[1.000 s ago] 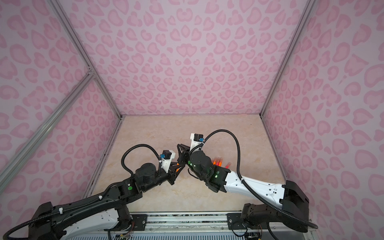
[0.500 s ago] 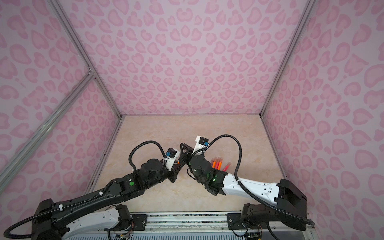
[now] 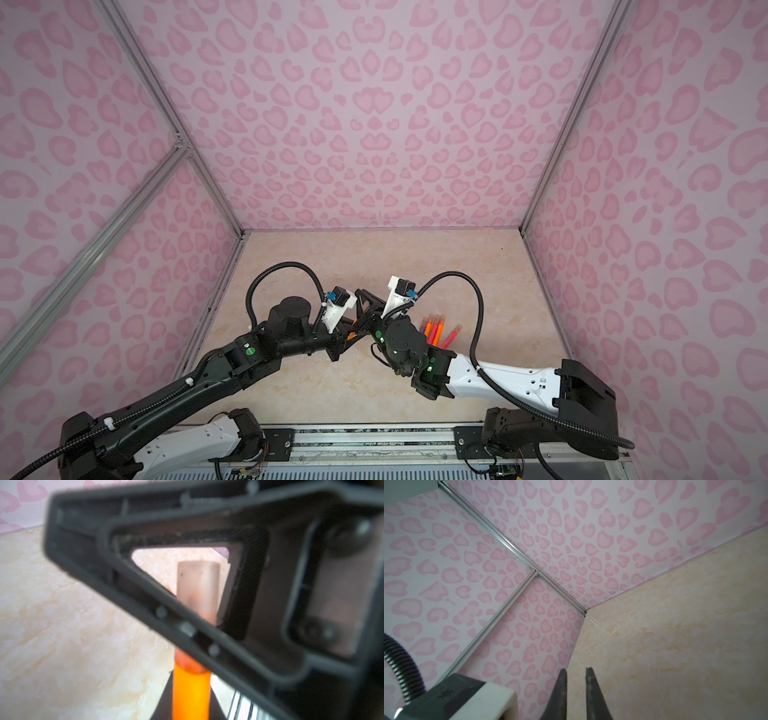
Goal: Insert the pens into the pen caps
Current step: 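Press the pink cap down onto the orange marker with the right gripper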
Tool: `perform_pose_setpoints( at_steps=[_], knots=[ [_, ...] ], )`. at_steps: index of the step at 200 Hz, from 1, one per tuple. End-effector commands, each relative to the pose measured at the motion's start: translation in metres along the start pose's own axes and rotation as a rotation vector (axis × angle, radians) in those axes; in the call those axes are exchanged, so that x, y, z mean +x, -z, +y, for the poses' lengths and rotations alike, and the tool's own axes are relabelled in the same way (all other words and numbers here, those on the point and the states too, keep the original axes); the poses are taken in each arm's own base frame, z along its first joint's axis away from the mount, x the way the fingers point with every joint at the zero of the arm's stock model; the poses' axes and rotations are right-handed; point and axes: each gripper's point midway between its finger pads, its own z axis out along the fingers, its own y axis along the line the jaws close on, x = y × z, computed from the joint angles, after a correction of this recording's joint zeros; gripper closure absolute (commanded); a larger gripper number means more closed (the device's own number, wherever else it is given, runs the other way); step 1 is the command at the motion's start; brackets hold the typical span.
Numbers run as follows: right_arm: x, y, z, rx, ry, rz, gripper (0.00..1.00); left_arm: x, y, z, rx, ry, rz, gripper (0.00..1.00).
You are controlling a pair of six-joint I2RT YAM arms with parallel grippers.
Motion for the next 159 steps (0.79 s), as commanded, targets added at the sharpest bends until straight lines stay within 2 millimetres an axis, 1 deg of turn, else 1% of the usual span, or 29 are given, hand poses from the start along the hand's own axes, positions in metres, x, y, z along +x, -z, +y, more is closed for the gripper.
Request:
perform_pose_setpoints(
  at_steps=[1,35,54,65,78,95,109,111,124,140,159],
  knots=[
    [0.079,0.011,-0.023,0.069,0.046,0.314,1.0,-0.099,0.037,0.057,-0.397,0.039,-0.449,0.97],
    [0.092,0.008,-0.017,0.048,-0.02,0.339,1.0,-0.098,0.041,0.064,-0.508,0.011,-0.455,0.97],
    [0.085,0.009,-0.01,-0.005,-0.017,0.312,1.0,-0.095,0.038,0.061,-0.483,0.007,-0.445,0.96],
    [0.077,0.011,-0.013,0.001,-0.008,0.278,1.0,-0.091,0.033,0.053,-0.421,0.001,-0.43,0.96],
    [0.067,0.012,-0.012,-0.014,-0.003,0.246,1.0,-0.084,0.028,0.034,-0.308,-0.014,-0.405,0.96],
    [0.057,0.014,-0.01,-0.015,0.029,0.233,1.0,-0.068,0.023,0.011,-0.174,-0.021,-0.369,0.96],
    [0.047,0.018,-0.01,-0.004,0.052,0.221,1.0,-0.052,0.02,0.0,-0.103,0.002,-0.339,0.96],
    [0.046,0.019,-0.01,-0.003,0.054,0.218,1.0,-0.055,0.022,-0.003,-0.092,0.004,-0.357,0.96],
    [0.038,0.023,-0.011,0.003,0.068,0.202,1.0,-0.05,0.023,-0.007,-0.062,0.025,-0.357,0.96],
    [0.031,0.027,-0.012,0.011,0.085,0.192,1.0,-0.044,0.023,-0.009,-0.055,0.039,-0.354,0.96],
    [0.027,0.029,-0.014,0.015,0.091,0.182,0.93,-0.041,0.024,-0.012,-0.039,0.046,-0.349,0.96]
  ],
)
